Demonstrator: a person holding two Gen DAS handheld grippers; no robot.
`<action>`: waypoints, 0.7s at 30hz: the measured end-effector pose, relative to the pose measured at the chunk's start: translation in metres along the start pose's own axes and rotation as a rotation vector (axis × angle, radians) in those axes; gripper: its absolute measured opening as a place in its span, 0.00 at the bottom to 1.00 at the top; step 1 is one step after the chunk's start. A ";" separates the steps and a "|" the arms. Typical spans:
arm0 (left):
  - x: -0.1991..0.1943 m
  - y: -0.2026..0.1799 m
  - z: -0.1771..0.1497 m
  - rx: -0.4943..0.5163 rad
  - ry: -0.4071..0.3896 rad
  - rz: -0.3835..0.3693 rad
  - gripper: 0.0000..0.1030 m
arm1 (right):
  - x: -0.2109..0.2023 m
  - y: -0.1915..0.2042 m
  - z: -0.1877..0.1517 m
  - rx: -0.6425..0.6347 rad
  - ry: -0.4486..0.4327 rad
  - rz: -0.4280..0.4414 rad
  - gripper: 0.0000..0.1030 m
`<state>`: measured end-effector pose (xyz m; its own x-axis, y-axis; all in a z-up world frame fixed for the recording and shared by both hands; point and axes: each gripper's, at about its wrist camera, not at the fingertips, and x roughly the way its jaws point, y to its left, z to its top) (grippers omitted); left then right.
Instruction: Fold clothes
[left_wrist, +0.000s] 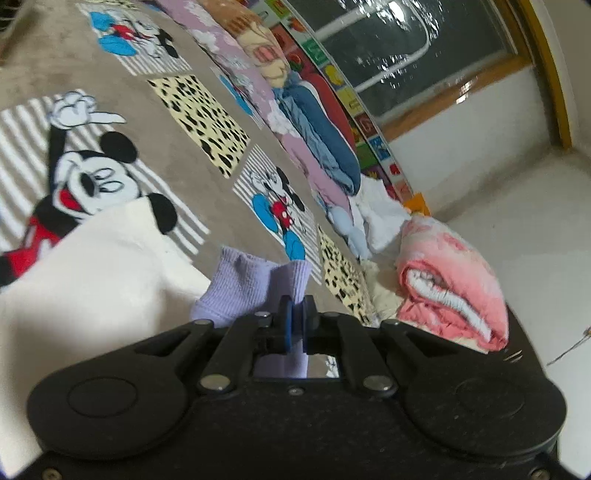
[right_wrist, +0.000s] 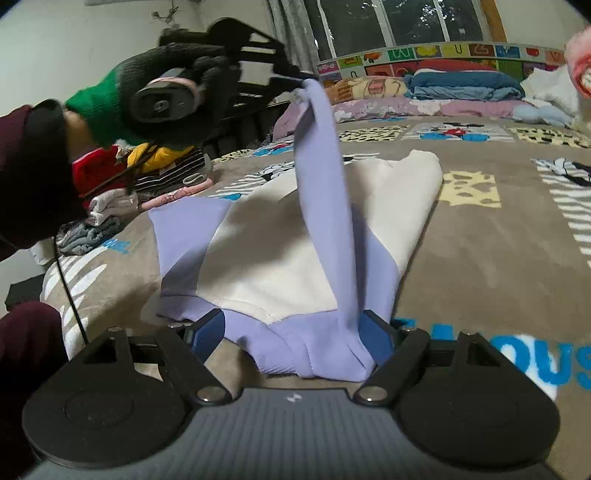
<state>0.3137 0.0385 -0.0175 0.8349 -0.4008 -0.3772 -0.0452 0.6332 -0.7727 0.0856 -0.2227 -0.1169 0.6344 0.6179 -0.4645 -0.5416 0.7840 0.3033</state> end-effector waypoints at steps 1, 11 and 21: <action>0.006 -0.002 -0.002 0.015 0.007 0.006 0.02 | 0.000 -0.002 0.000 0.011 -0.001 0.006 0.77; 0.059 -0.011 -0.018 0.137 0.065 0.067 0.02 | -0.004 -0.015 0.000 0.105 -0.006 0.047 0.77; 0.098 -0.023 -0.035 0.312 0.099 0.146 0.02 | -0.003 -0.022 -0.002 0.163 -0.016 0.072 0.78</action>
<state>0.3776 -0.0385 -0.0548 0.7744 -0.3431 -0.5316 0.0219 0.8542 -0.5194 0.0949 -0.2420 -0.1241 0.6063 0.6729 -0.4239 -0.4902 0.7359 0.4671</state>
